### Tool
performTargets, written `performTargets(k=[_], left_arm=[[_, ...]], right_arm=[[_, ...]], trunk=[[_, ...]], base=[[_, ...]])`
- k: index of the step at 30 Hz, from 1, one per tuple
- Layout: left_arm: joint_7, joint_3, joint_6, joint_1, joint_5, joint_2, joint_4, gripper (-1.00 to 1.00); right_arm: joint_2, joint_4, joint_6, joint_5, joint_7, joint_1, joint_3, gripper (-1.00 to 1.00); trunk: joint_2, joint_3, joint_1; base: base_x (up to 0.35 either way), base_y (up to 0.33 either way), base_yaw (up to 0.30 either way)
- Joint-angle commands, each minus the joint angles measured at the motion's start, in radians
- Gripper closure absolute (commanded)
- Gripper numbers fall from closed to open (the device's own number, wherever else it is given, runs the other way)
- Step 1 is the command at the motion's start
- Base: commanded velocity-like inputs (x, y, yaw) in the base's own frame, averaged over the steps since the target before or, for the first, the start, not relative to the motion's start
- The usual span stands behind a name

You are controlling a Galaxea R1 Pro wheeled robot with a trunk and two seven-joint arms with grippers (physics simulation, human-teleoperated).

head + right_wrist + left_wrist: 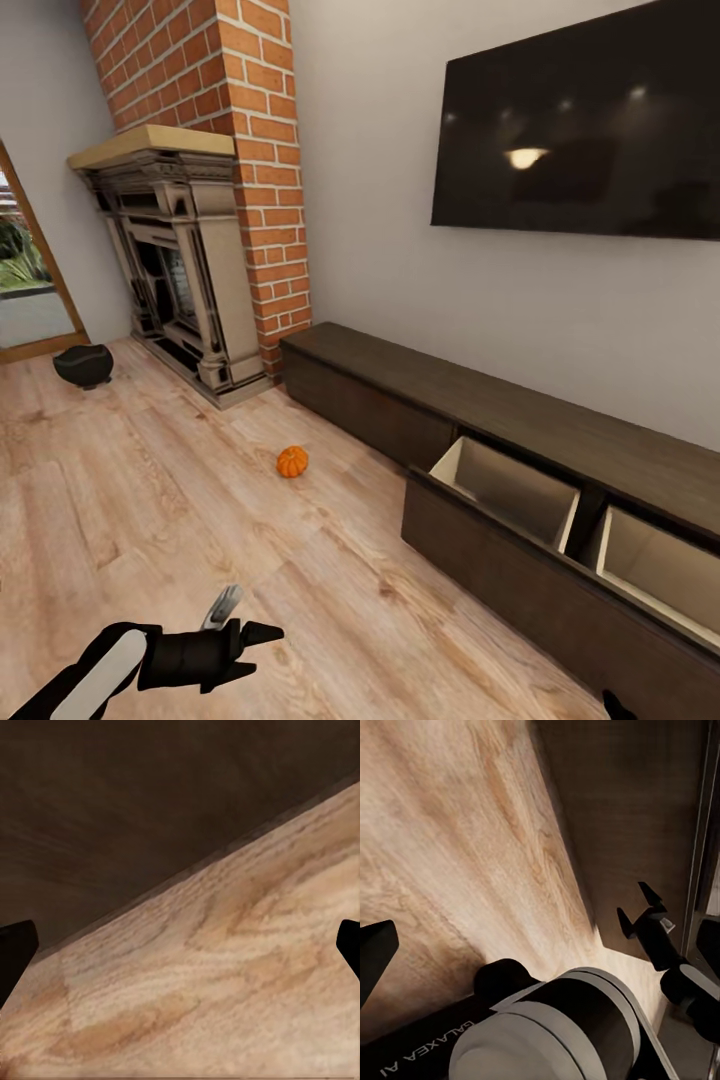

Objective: Place each of the two pumpkins and all three candles from the living room inside a cabinet in the living room (use any cabinet), then make sure every cabinet is closed, and position the cauldron so it is next to a table in the living room.

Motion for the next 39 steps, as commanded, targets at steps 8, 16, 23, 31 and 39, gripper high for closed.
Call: performTargets(k=[8,16,23,31,39], left_arm=[[-0.006,0.0,0.0,-0.001,-0.006,0.001,0.002,-1.0],[-0.006,0.001,0.0,-0.001,-0.006,0.001,0.006,-1.0],[-0.006,0.002,-0.002,-0.001,-0.008,0.001,0.009,-1.0],[-0.005,0.002,-0.024,-0.001,-0.01,0.0,0.014,-1.0],[-0.005,0.002,-0.025,-0.001,-0.011,0.001,0.024,-1.0]], right_arm=[[0.0,0.002,-0.002,-0.011,0.001,-0.001,0.002,-1.0],[0.0,0.001,-0.002,-0.011,-0.001,-0.001,0.002,-1.0],[0.0,0.001,-0.003,-0.011,-0.001,-0.001,0.002,-1.0],[0.0,0.001,-0.003,-0.009,0.0,-0.001,0.003,-1.0],[0.0,-0.009,-0.004,0.017,0.009,-0.001,0.04,-1.0]], trunk=[[0.0,0.005,0.0],[0.0,0.013,0.0],[0.0,0.02,0.0],[0.0,0.027,0.0],[0.0,0.032,0.0]], base=[[-0.027,0.226,0.143],[-0.037,0.144,0.24],[-0.026,0.11,0.252],[0.02,0.01,0.261],[0.005,0.0,0.239]])
